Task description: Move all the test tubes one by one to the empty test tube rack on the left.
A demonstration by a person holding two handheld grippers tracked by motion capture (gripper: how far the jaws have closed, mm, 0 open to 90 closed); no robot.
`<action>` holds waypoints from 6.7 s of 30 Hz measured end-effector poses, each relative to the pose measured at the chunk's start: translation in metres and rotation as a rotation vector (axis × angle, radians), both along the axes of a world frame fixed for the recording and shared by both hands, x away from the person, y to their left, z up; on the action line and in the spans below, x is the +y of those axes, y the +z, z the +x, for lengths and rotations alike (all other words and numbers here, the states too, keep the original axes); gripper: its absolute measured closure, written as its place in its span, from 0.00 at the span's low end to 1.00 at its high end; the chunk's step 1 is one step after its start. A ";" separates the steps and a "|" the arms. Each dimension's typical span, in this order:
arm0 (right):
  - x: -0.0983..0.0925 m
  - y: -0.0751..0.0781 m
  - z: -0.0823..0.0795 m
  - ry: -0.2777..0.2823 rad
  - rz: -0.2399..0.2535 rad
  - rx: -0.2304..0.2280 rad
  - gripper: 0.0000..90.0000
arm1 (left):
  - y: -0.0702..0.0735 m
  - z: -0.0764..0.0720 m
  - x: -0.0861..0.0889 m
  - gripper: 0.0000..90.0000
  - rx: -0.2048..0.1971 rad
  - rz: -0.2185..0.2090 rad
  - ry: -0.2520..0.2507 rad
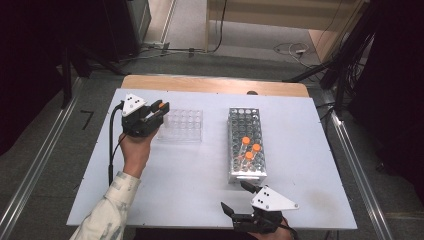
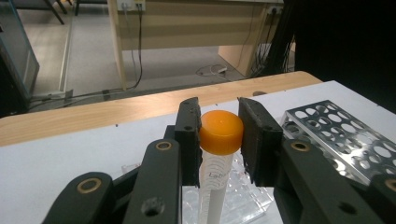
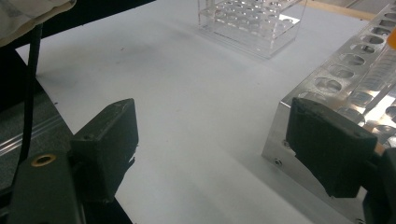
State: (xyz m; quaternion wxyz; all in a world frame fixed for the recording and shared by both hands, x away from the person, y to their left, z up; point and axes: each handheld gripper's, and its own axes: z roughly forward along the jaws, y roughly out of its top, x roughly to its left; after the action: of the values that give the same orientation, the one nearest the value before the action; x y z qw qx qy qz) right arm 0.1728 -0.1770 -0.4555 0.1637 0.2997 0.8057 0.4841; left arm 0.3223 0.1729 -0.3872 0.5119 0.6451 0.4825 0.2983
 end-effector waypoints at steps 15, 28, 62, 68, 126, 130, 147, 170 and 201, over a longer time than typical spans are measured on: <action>0.000 0.001 -0.001 -0.001 0.005 -0.003 0.17 | -0.003 0.015 0.005 0.78 -0.015 -0.009 0.049; 0.000 0.001 -0.001 -0.003 0.003 -0.005 0.17 | -0.010 0.020 0.002 0.78 -0.007 0.015 0.052; -0.003 0.002 -0.002 -0.017 0.007 -0.017 0.18 | -0.030 0.006 -0.005 0.61 -0.010 0.042 0.040; -0.008 0.003 0.002 -0.047 0.022 -0.020 0.19 | -0.024 -0.005 -0.007 0.48 -0.005 0.023 0.029; -0.017 -0.013 0.079 -0.278 0.035 -0.033 0.77 | -0.063 -0.101 -0.026 0.17 0.053 0.077 -0.114; -0.017 -0.013 0.080 -0.287 0.032 -0.038 0.79 | -0.063 -0.100 -0.025 0.17 0.054 0.079 -0.114; -0.016 0.002 0.071 -0.291 0.034 -0.103 0.79 | -0.061 -0.102 -0.025 0.17 0.049 0.075 -0.113; -0.022 0.041 0.049 -0.268 0.099 -0.199 0.80 | -0.059 -0.104 -0.026 0.17 0.042 0.069 -0.120; 0.106 0.013 0.064 0.015 -0.007 -0.063 0.80 | -0.032 -0.127 -0.042 0.26 -0.027 0.036 -0.237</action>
State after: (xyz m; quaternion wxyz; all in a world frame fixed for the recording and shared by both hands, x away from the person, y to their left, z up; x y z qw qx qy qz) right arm 0.2365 -0.0714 -0.4429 0.1864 0.2778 0.8040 0.4916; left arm 0.1956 0.1309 -0.4191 0.5383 0.7027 0.3904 0.2529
